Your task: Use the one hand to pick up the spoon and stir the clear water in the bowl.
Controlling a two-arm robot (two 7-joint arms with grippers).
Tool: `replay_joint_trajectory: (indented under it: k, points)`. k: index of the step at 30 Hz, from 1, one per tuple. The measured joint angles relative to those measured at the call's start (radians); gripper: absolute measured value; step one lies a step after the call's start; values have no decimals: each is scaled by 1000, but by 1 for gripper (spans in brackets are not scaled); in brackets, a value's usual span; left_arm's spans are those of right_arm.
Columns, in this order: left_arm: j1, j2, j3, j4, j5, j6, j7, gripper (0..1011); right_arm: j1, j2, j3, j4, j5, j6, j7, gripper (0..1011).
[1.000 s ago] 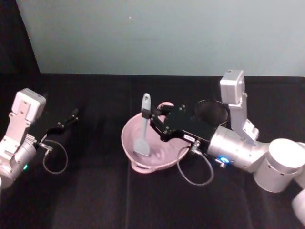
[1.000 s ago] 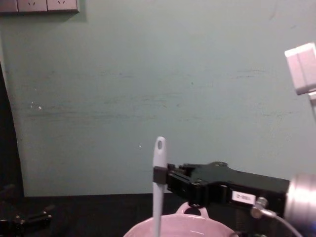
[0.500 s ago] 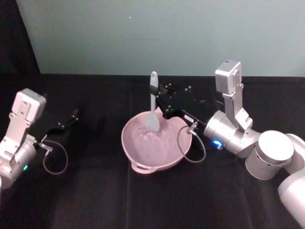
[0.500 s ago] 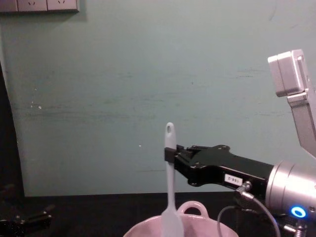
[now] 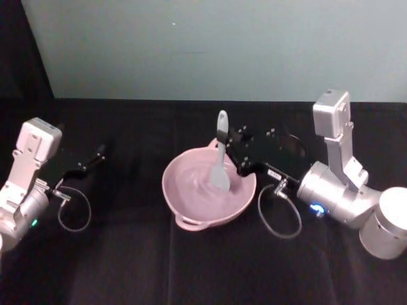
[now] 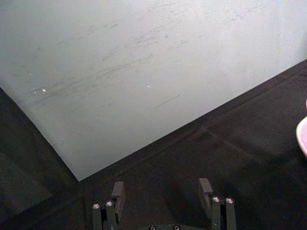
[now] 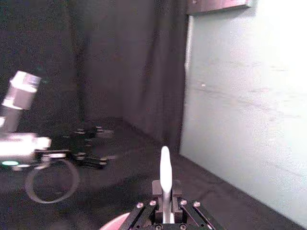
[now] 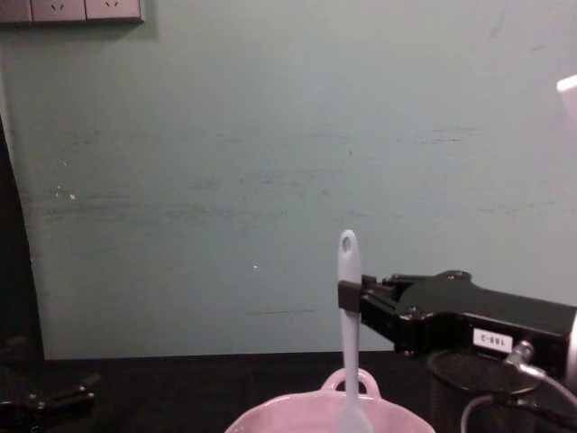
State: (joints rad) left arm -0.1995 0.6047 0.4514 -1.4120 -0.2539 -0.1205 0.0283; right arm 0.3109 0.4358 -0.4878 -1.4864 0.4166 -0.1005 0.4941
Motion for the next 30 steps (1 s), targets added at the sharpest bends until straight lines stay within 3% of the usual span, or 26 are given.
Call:
replay_joint_trajectory:
  k: [3, 7, 12, 20, 26, 30]
  points:
    - [0, 0, 0, 0, 0, 0, 0, 1011, -38, 7, 3, -49, 23, 19, 21, 113]
    - [0, 0, 0, 0, 0, 0, 0, 1011, -52, -8, -6, -60, 37, 31, 37, 113]
    - [0, 0, 0, 0, 0, 0, 0, 1011, -16, -90, -32, 24, 41, 33, 34, 113]
    - [0, 0, 0, 0, 0, 0, 0, 1011, 61, -177, -27, 169, -32, -66, -14, 113]
    - [0, 0, 0, 0, 0, 0, 0, 1011, 84, -185, -2, 212, -86, -109, -58, 114]
    - [0, 0, 0, 0, 0, 0, 0, 1011, 82, -167, 21, 202, -110, -116, -77, 113]
